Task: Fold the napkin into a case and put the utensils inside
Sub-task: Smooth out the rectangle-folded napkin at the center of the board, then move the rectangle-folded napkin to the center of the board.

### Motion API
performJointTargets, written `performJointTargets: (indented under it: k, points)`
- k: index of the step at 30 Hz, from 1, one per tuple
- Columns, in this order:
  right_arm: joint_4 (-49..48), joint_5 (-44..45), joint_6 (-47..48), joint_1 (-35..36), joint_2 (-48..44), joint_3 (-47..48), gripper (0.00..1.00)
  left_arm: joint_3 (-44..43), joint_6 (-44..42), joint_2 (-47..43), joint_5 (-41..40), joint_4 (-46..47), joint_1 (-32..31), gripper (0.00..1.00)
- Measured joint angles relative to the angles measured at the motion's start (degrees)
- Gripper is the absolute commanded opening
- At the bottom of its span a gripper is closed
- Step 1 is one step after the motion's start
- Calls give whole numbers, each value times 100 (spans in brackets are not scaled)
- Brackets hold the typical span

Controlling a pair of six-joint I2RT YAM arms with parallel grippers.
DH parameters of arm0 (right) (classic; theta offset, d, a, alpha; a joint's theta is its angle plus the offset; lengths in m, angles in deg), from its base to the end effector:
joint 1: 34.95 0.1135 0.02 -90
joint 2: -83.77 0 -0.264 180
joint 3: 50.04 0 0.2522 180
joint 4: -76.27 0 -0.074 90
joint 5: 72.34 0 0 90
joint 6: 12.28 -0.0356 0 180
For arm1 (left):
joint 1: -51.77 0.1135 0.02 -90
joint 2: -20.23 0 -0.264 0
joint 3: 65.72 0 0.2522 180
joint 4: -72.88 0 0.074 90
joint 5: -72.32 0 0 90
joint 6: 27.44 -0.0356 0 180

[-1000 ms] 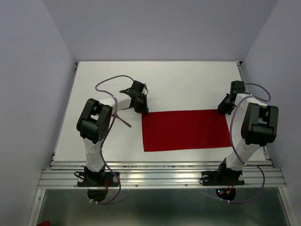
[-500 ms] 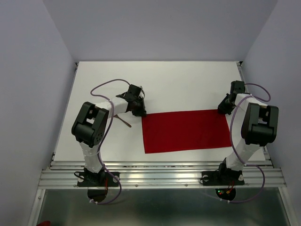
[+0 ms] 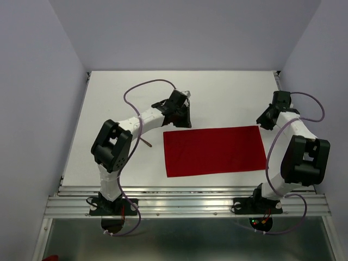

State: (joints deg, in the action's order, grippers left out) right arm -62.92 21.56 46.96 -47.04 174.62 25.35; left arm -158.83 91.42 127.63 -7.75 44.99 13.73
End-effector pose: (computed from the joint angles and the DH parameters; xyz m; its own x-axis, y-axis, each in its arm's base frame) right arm 0.3200 -0.0710 0.2192 -0.5731 0.6446 -0.5061 0.6272 0.7424 0.2354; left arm 0.3303 -0.2662 0.2299 -0.8047 0.0259 -0.5931 0.3645 0.8102 -0.4591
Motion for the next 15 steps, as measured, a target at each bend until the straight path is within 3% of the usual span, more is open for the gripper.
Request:
performJointTargets:
  k: [7,15]
  points:
    - [131,103,-168,-2,-136,-605,27,-199,74,586,525,184,-448,27]
    - [164,-26,-205,-24,-328,-1394,26,291,79,804,782,385,-240,27]
